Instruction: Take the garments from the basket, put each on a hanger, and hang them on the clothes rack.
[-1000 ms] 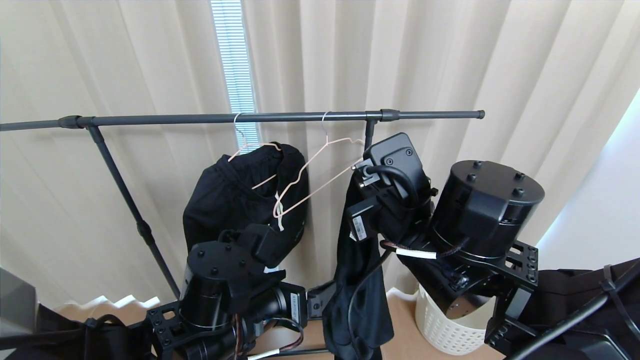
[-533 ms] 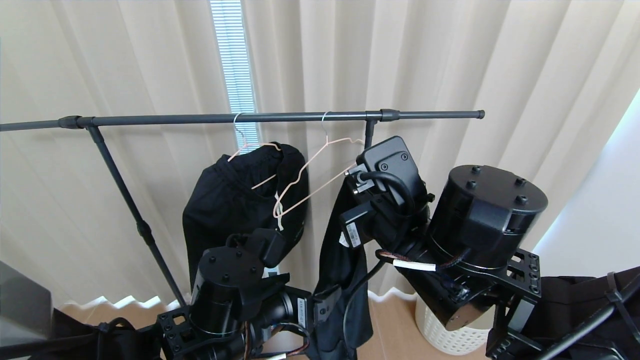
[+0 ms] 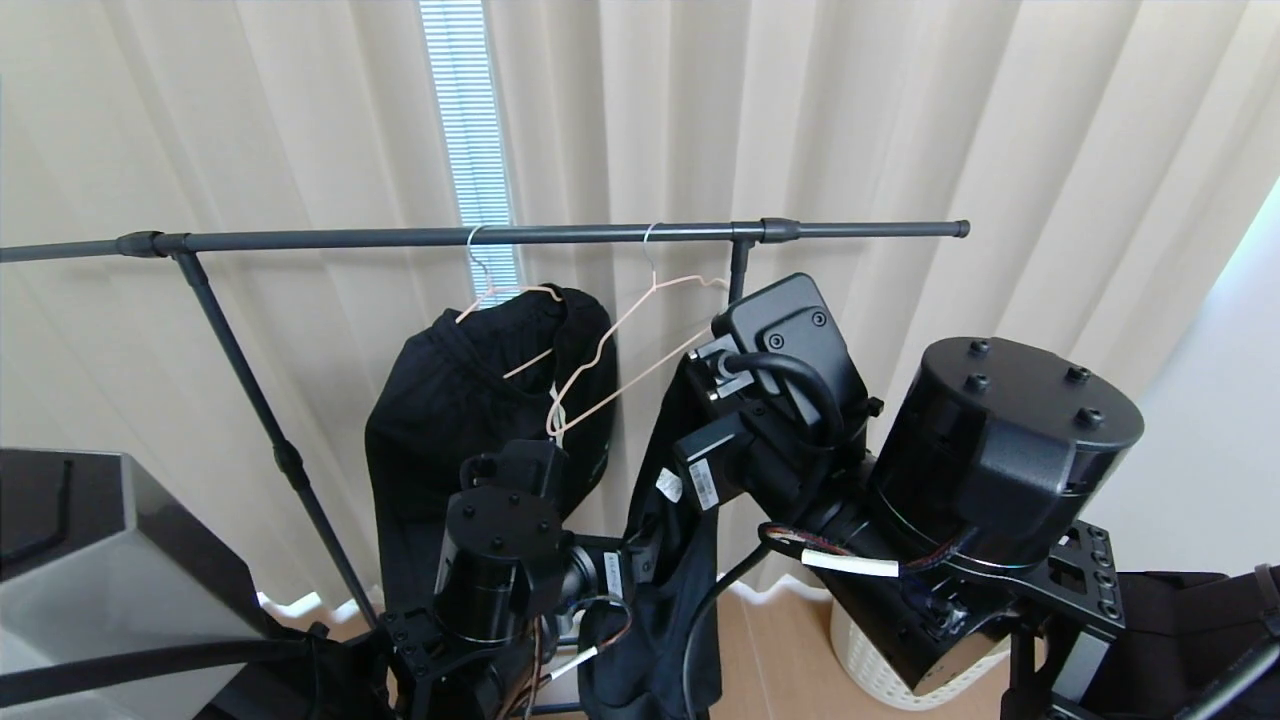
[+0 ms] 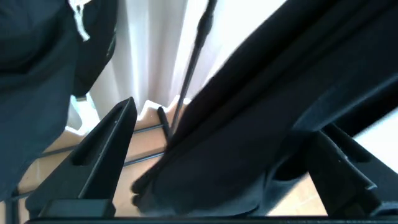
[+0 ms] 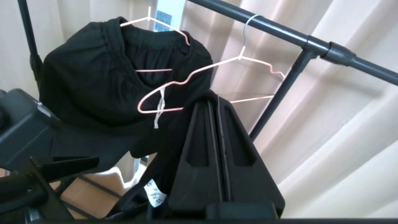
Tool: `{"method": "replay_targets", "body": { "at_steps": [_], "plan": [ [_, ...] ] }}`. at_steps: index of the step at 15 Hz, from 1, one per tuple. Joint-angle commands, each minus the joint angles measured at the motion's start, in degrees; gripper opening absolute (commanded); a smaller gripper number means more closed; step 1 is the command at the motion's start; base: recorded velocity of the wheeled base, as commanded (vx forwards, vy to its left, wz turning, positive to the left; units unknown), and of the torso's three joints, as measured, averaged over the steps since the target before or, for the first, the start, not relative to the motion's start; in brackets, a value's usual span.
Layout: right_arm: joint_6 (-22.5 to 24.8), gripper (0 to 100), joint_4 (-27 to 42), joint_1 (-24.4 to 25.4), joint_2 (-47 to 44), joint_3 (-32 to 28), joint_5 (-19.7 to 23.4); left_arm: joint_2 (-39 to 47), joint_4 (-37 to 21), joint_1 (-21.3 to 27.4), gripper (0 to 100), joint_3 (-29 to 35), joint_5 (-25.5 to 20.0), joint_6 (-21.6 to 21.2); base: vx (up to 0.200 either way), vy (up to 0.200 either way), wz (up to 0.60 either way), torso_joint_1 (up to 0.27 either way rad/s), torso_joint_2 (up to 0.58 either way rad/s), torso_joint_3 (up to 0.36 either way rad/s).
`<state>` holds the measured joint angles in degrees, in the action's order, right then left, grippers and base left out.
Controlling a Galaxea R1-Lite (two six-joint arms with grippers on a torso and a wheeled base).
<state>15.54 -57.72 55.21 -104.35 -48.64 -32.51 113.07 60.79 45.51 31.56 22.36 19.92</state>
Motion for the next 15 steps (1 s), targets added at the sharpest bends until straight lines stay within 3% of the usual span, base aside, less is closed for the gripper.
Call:
{"method": "replay_targets", "body": {
  "at_steps": [1, 8, 9, 15],
  "plan": [
    [0.01, 0, -0.02, -0.37, 0.38, -0.14, -0.01, 0.49, 0.03, -0.07, 100, -0.45, 0.05, -0.06, 0.0, 0.0, 0.0, 0.0, 0.0, 0.0],
    [0.01, 0, -0.02, -1.25, 1.52, 0.04, -0.01, 0.75, 0.99, -3.32, 100, -0.98, 2.87, -3.92, 0.0, 0.0, 0.0, 0.0, 0.0, 0.0],
    [0.01, 0, 0.07, -1.33, 1.61, 0.12, -0.01, 0.75, 1.61, -3.32, 0, -1.06, 2.87, -3.92, 0.0, 0.0, 0.0, 0.0, 0.0, 0.0],
    [0.45, 0, 0.15, -7.84, 1.08, -0.4, 0.17, -2.15, 2.4, -4.81, 0, -1.94, 2.52, -5.51, 0.0, 0.0, 0.0, 0.0, 0.0, 0.0]
  ]
}}
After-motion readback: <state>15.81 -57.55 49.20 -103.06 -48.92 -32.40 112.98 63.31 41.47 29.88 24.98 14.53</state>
